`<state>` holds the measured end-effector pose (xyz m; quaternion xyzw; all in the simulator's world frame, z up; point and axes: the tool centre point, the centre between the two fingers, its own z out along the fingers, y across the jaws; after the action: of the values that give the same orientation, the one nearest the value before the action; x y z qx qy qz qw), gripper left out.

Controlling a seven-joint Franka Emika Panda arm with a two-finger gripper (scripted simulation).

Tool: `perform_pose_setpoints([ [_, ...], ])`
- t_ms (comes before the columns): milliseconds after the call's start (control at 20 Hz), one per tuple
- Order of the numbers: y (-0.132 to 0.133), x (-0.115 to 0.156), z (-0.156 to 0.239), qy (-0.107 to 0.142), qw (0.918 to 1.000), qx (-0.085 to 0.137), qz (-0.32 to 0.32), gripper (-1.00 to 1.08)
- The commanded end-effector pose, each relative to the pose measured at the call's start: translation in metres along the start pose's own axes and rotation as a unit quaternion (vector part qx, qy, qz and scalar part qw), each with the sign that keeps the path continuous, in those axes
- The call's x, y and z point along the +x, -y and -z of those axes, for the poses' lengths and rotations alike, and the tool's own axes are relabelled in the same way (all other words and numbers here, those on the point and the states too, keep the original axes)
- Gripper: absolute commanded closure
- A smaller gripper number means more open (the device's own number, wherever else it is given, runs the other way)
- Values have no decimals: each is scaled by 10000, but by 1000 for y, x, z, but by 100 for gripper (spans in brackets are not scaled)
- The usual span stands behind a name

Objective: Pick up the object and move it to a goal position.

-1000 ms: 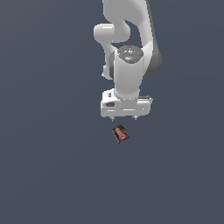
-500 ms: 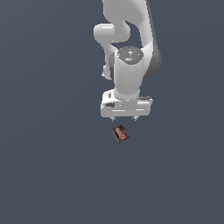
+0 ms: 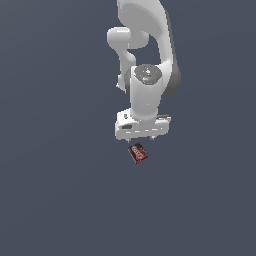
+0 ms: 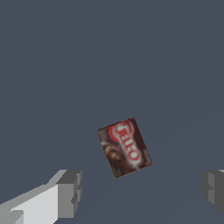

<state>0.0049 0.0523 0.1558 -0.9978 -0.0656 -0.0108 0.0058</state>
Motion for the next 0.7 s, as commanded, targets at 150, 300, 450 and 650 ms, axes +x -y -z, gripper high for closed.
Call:
perform_pose_setpoints([
  [150, -2, -4, -31, 48, 9982, -39, 600, -92],
  [300, -2, -7, -50, 74, 9952, -48, 976, -92],
  [450, -2, -10, -66, 93, 9917, -47, 1280, -92],
  [650, -2, -13, -80, 110, 9875, -39, 1571, -92],
])
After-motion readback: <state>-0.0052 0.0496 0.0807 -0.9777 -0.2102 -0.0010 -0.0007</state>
